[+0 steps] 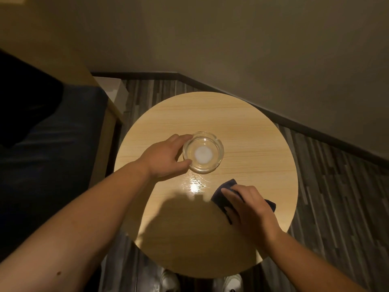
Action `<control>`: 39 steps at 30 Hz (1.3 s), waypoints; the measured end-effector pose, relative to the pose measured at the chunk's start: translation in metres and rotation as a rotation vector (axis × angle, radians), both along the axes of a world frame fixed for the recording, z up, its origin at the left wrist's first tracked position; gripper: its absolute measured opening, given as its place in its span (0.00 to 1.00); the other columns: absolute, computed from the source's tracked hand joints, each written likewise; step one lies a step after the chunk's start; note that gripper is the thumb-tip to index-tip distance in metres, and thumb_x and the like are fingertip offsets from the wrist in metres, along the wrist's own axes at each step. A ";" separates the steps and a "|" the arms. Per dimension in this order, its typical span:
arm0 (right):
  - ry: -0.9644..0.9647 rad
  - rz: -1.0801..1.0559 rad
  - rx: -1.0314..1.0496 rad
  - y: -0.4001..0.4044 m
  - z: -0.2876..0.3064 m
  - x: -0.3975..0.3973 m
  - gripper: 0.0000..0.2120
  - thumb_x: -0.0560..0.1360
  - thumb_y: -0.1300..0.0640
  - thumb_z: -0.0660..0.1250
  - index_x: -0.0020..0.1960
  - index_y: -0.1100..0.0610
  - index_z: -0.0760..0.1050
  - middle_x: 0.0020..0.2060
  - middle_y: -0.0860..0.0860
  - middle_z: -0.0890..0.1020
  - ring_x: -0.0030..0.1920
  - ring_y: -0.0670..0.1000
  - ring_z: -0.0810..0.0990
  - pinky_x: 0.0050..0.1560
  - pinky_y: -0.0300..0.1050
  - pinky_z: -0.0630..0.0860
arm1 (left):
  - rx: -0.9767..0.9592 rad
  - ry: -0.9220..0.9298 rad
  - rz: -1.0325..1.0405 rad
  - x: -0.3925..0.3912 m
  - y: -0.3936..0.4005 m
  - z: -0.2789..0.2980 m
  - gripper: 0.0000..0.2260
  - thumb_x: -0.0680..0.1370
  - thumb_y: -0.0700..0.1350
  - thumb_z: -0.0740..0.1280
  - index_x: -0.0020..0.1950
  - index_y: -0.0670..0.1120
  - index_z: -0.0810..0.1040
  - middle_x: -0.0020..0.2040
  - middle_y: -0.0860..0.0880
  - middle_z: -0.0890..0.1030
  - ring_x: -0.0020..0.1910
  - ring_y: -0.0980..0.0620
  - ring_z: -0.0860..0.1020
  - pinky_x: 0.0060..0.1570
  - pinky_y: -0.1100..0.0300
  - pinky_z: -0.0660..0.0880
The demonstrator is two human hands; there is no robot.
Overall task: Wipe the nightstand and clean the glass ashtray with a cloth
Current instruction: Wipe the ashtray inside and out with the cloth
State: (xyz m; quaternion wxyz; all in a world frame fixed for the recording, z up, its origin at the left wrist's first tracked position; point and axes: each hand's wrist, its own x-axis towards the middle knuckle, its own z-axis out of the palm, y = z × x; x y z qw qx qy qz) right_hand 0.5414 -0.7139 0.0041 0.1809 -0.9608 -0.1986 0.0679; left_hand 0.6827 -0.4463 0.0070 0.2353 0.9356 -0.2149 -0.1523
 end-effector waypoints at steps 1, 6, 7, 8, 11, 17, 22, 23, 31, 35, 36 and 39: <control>0.008 -0.049 0.054 -0.001 0.003 0.000 0.15 0.73 0.57 0.69 0.58 0.54 0.73 0.49 0.51 0.78 0.46 0.53 0.76 0.47 0.48 0.75 | -0.012 -0.012 0.016 -0.003 0.000 -0.001 0.33 0.72 0.63 0.65 0.74 0.58 0.56 0.64 0.53 0.71 0.53 0.51 0.75 0.47 0.54 0.75; 0.037 -0.207 0.237 -0.003 0.031 0.024 0.15 0.71 0.59 0.73 0.57 0.58 0.74 0.51 0.51 0.78 0.51 0.51 0.76 0.50 0.43 0.70 | -0.067 -0.088 0.120 -0.024 -0.004 -0.009 0.33 0.70 0.64 0.66 0.71 0.54 0.61 0.66 0.54 0.72 0.57 0.53 0.74 0.50 0.54 0.74; -0.011 -0.180 0.249 0.001 0.037 0.037 0.16 0.71 0.59 0.74 0.57 0.58 0.75 0.51 0.52 0.78 0.51 0.52 0.76 0.51 0.44 0.71 | -0.078 -0.103 0.140 -0.026 -0.005 -0.011 0.33 0.69 0.64 0.66 0.71 0.54 0.62 0.64 0.55 0.73 0.56 0.54 0.74 0.49 0.56 0.74; -0.045 -0.149 0.252 0.008 0.044 0.051 0.17 0.70 0.59 0.74 0.57 0.59 0.75 0.52 0.53 0.78 0.52 0.53 0.76 0.51 0.45 0.72 | -0.086 -0.114 0.155 -0.028 -0.006 -0.012 0.32 0.69 0.64 0.66 0.70 0.55 0.63 0.62 0.56 0.73 0.54 0.54 0.74 0.47 0.57 0.72; -0.063 -0.026 0.149 0.034 0.054 0.091 0.19 0.71 0.56 0.73 0.60 0.58 0.76 0.56 0.56 0.76 0.54 0.55 0.76 0.52 0.49 0.76 | -0.095 -0.144 0.175 -0.030 -0.008 -0.013 0.30 0.69 0.65 0.66 0.67 0.57 0.64 0.58 0.57 0.75 0.48 0.57 0.74 0.43 0.60 0.69; -0.058 0.230 -0.430 0.062 0.046 0.129 0.23 0.76 0.37 0.56 0.67 0.45 0.70 0.60 0.50 0.73 0.58 0.55 0.68 0.53 0.49 0.64 | -0.085 -0.193 0.215 -0.032 -0.010 -0.021 0.27 0.68 0.66 0.65 0.62 0.54 0.66 0.51 0.54 0.78 0.45 0.53 0.75 0.41 0.57 0.71; -0.009 0.316 -0.516 0.055 0.053 0.127 0.18 0.79 0.42 0.51 0.67 0.42 0.67 0.58 0.50 0.73 0.53 0.55 0.69 0.48 0.48 0.68 | -0.064 -0.189 0.205 -0.028 -0.009 -0.028 0.31 0.67 0.65 0.63 0.65 0.51 0.65 0.55 0.51 0.78 0.49 0.50 0.76 0.46 0.53 0.73; 0.022 0.341 -0.513 0.057 0.053 0.127 0.16 0.80 0.46 0.54 0.67 0.43 0.68 0.57 0.50 0.73 0.52 0.55 0.68 0.46 0.47 0.69 | -0.046 -0.190 0.204 -0.029 -0.009 -0.029 0.31 0.67 0.66 0.63 0.65 0.51 0.65 0.56 0.51 0.78 0.50 0.50 0.76 0.47 0.53 0.73; 0.074 0.279 -0.384 0.088 0.045 0.142 0.18 0.74 0.56 0.65 0.63 0.51 0.69 0.53 0.50 0.78 0.52 0.53 0.72 0.42 0.47 0.72 | -0.073 -0.192 0.189 -0.029 -0.010 -0.026 0.29 0.67 0.64 0.61 0.64 0.50 0.68 0.51 0.51 0.78 0.47 0.49 0.75 0.45 0.53 0.71; -0.001 0.234 -0.445 0.097 0.048 0.152 0.14 0.74 0.55 0.65 0.59 0.50 0.72 0.51 0.48 0.77 0.52 0.53 0.72 0.37 0.44 0.66 | -0.080 -0.179 0.191 -0.030 -0.010 -0.026 0.30 0.67 0.63 0.61 0.63 0.48 0.68 0.50 0.51 0.78 0.46 0.49 0.74 0.45 0.52 0.71; -0.017 0.213 -0.483 0.098 0.049 0.153 0.14 0.74 0.54 0.65 0.59 0.50 0.72 0.51 0.48 0.77 0.52 0.53 0.72 0.36 0.44 0.65 | -0.076 -0.181 0.192 -0.030 -0.011 -0.026 0.30 0.67 0.63 0.62 0.64 0.48 0.69 0.51 0.51 0.78 0.47 0.49 0.74 0.46 0.52 0.70; -0.005 0.178 -0.611 0.094 0.055 0.152 0.13 0.74 0.54 0.65 0.58 0.50 0.73 0.51 0.48 0.76 0.52 0.54 0.72 0.37 0.45 0.64 | -0.070 -0.182 0.196 -0.031 -0.011 -0.029 0.33 0.67 0.63 0.63 0.66 0.47 0.67 0.54 0.50 0.78 0.50 0.49 0.74 0.49 0.54 0.69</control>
